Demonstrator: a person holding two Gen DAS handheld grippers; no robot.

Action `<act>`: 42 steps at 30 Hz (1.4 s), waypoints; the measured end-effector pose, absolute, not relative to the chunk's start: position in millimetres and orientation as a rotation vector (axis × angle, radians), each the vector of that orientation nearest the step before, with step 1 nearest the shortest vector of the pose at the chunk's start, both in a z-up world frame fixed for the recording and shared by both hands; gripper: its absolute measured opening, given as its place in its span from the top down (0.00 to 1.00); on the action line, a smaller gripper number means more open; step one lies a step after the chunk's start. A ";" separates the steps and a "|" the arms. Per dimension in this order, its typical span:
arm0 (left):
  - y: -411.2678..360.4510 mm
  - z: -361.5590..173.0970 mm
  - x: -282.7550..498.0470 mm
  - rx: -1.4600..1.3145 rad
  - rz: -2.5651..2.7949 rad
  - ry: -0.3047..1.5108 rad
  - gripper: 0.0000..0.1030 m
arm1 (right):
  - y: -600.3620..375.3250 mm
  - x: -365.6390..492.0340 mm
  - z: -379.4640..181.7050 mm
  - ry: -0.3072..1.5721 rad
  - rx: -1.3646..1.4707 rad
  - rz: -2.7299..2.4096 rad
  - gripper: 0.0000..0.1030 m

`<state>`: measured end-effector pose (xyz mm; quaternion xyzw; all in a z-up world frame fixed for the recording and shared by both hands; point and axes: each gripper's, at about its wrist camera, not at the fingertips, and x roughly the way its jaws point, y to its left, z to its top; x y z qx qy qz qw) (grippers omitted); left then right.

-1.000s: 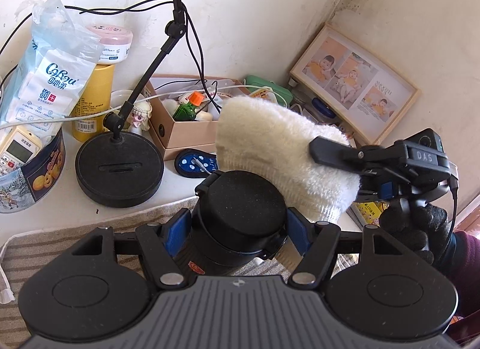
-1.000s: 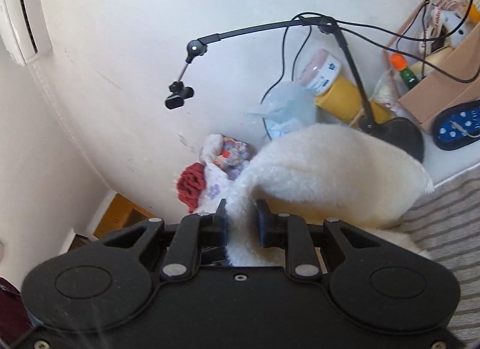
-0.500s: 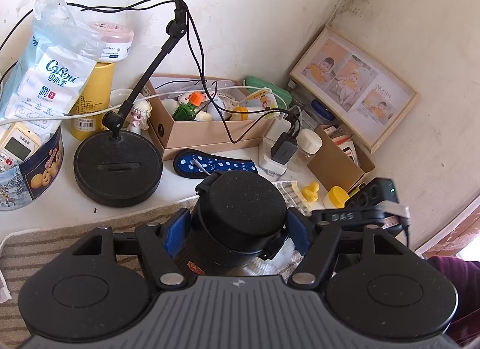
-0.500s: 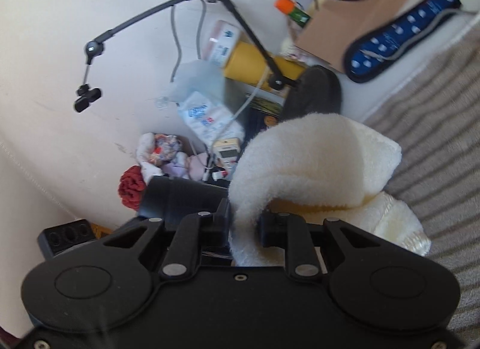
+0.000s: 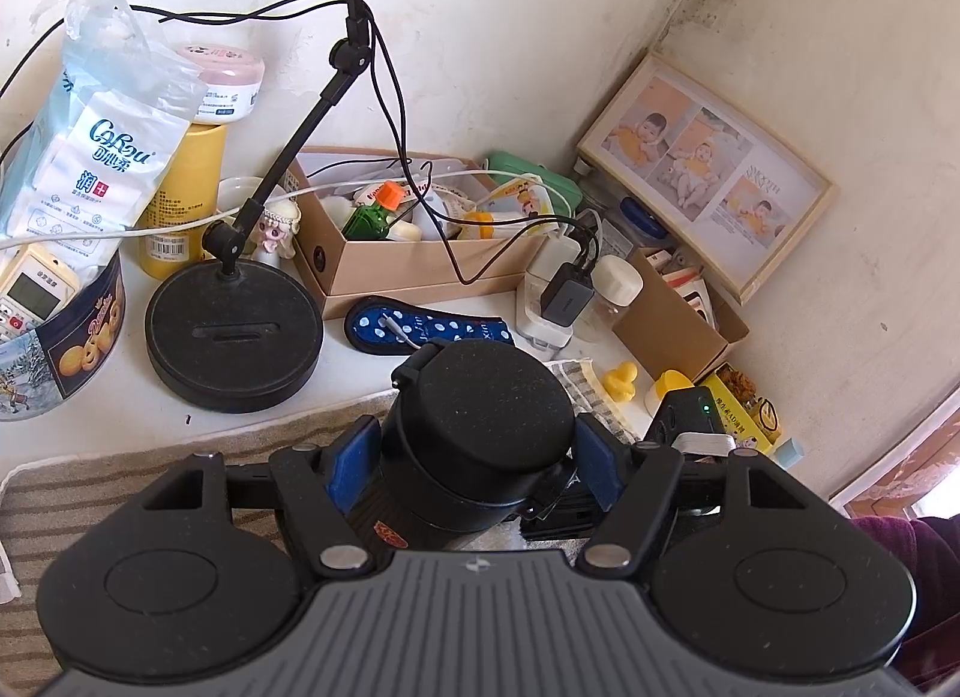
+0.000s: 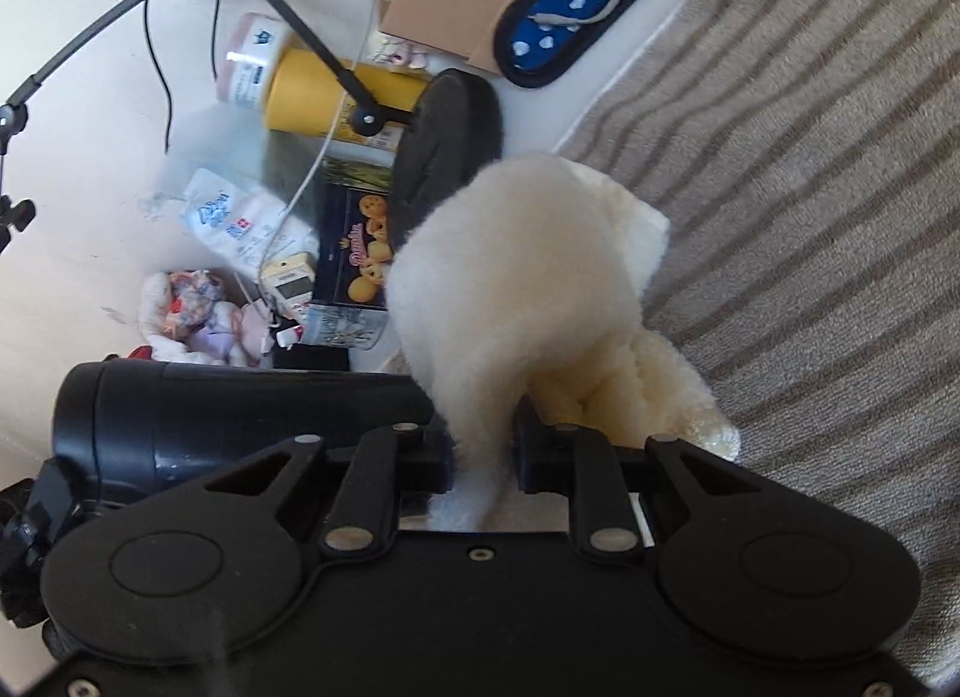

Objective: Clean container
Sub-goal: 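Rub the cloth along the bottle body with the right gripper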

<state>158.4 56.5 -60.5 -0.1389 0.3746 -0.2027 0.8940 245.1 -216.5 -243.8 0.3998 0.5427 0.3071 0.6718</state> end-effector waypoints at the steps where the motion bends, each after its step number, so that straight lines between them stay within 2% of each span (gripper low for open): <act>1: 56.4 -60.6 158.4 -0.288 -0.420 0.776 0.33 | -215.6 245.4 -242.9 1.224 0.895 0.686 0.84; 7: 52.7 -59.8 155.2 -0.287 -0.411 0.774 0.32 | -226.7 243.0 -236.8 1.180 1.088 0.755 0.82; 17: 40.7 -54.4 151.9 -0.251 -0.356 0.788 0.32 | -231.1 240.8 -183.3 1.063 1.117 0.895 0.82; 29: -1.1 -52.7 146.9 -0.057 -0.161 0.788 0.32 | -228.1 233.2 -144.0 0.974 0.789 0.930 0.82; 42: 5.2 -49.4 146.1 0.385 -0.609 0.741 0.32 | -246.8 242.9 -148.8 0.980 0.678 0.958 0.82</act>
